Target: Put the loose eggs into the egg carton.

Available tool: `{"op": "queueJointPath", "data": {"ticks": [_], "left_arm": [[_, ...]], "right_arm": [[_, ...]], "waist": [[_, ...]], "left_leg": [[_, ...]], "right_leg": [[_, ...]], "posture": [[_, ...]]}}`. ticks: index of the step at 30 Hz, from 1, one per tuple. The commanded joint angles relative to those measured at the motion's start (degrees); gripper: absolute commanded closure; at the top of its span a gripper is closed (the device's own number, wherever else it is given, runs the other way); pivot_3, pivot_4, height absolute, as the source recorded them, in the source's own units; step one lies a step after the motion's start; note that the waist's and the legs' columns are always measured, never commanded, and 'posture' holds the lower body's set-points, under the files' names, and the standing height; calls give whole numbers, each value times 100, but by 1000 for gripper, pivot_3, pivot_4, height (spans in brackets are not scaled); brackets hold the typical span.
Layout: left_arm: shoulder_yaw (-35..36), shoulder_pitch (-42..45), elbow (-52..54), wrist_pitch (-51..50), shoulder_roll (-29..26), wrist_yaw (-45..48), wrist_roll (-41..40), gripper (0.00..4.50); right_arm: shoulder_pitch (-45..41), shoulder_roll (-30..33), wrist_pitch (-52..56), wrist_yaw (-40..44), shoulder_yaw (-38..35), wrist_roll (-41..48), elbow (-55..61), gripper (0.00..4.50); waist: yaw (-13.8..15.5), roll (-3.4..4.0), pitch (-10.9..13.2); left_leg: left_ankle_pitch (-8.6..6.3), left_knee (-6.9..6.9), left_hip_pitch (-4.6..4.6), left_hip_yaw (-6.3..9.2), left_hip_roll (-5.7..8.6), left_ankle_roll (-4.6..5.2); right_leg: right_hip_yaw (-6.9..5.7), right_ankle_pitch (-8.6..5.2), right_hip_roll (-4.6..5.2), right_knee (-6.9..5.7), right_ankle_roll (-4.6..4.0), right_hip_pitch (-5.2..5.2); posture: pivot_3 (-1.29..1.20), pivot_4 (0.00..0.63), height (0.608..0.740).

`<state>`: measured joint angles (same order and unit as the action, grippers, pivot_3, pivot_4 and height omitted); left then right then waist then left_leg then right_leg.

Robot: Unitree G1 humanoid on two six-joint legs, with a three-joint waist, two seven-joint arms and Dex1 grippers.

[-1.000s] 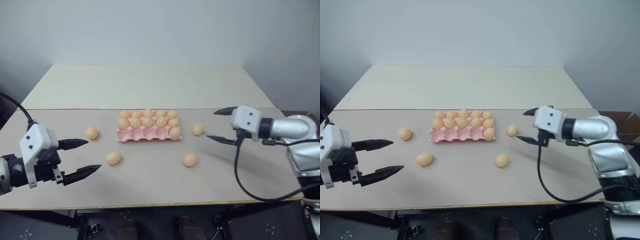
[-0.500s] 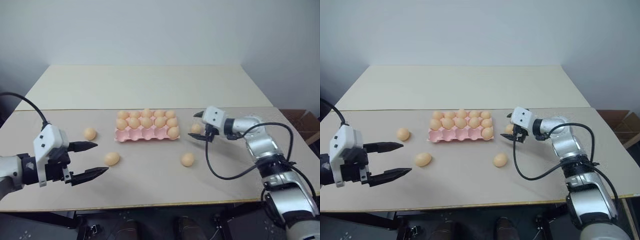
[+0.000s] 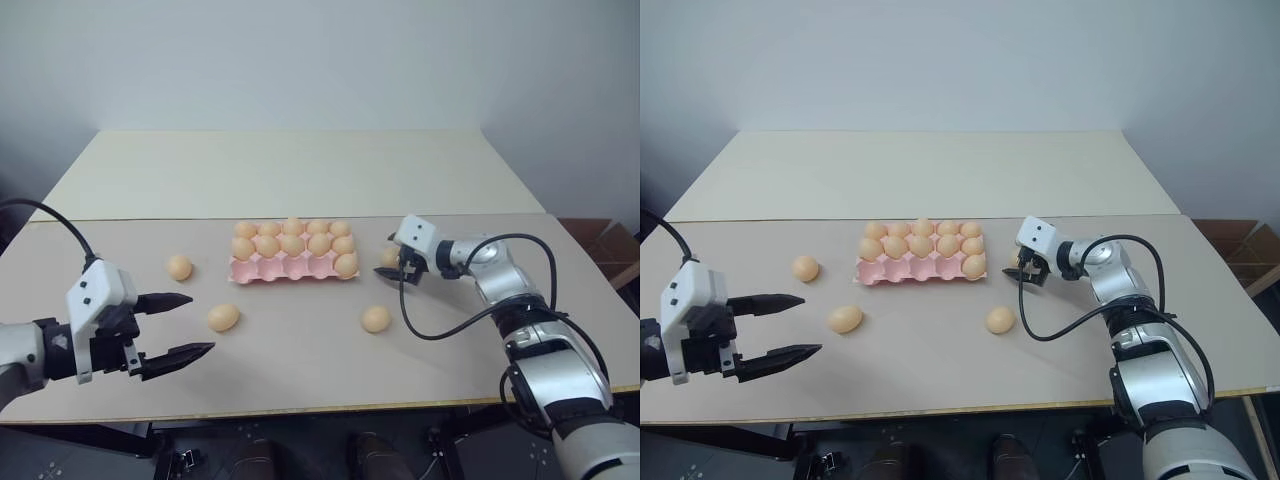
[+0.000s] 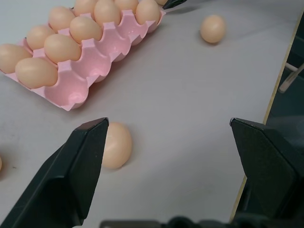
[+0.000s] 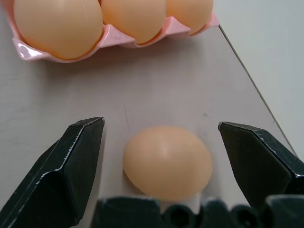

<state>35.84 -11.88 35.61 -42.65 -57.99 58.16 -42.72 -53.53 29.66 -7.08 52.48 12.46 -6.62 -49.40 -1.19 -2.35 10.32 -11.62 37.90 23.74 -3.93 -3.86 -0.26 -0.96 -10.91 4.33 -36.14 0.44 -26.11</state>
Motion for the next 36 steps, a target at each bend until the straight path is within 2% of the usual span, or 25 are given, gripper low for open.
{"op": "queueJointPath", "data": {"ticks": [1, 12, 15, 18, 19, 23, 26, 32, 36], "left_arm": [[70, 22, 183, 126, -4, -31, 26, 43], [-26, 19, 136, 217, -16, -37, 108, 43], [-59, 54, 112, 232, -36, -31, 135, 0], [-79, 79, 87, 237, -43, -26, 145, 0], [-83, 83, 80, 237, -48, -21, 150, 0], [-72, 106, 71, 248, -37, -18, 140, 0], [-11, 95, 62, 239, -43, -4, 136, 0], [260, -152, -32, 260, -129, 235, 291, 0], [268, -188, -132, 341, -182, 352, 397, 0]], "right_arm": [[-212, -36, 135, 71, -147, 82, -73, 0], [-461, -158, 544, -114, -212, 45, -701, 0], [-442, -173, 552, -82, -259, 73, -699, 637], [-404, -181, 508, -76, -274, 53, -647, 1645], [-391, -183, 498, -76, -278, 51, -623, 1808], [-232, -112, 369, -77, -249, 16, -267, 1814], [-44, 7, 365, -79, -255, 1, 337, 1814], [465, 72, 1009, 331, -482, 650, 2809, 1814], [552, -139, 1198, 282, -304, 696, 3552, 1814]], "waist": [[-2, 0, 0], [-25, 1, 0], [-38, 1, 0], [-58, 1, 0], [-64, 1, 0], [-90, 1, 0], [-104, 1, 0], [-142, 2, 1], [-122, 2, 1]], "left_leg": [[0, 0, 0, 0, 0, 0], [0, -1, 0, -1, 0, 0], [0, -1, -1, -2, 0, 0], [0, -1, -1, -1, 0, 0], [0, -2, 0, -2, 0, 0], [0, -2, 0, -2, 0, 0], [0, -2, 0, -2, 0, 0], [0, -4, 0, -4, -4, 0], [0, -8, -7, -4, -9, 0]], "right_leg": [[0, 0, 0, 0, 0, 0], [1, 1, 0, 1, 0, 0], [2, 2, 0, 0, 1, 0], [3, 2, 0, 0, 1, -1], [3, 2, 0, 1, 1, 0], [3, 2, 0, 1, 1, 0], [4, 3, 0, 0, 3, -1], [7, 3, -3, -3, 5, -7], [4, 2, -8, -6, 3, -6]], "posture": [[0, 150, 740], [0, 150, 740], [0, 150, 740], [0, 150, 740], [0, 150, 740], [0, 150, 740], [0, 150, 740], [0, 150, 740], [0, 150, 740]]}}
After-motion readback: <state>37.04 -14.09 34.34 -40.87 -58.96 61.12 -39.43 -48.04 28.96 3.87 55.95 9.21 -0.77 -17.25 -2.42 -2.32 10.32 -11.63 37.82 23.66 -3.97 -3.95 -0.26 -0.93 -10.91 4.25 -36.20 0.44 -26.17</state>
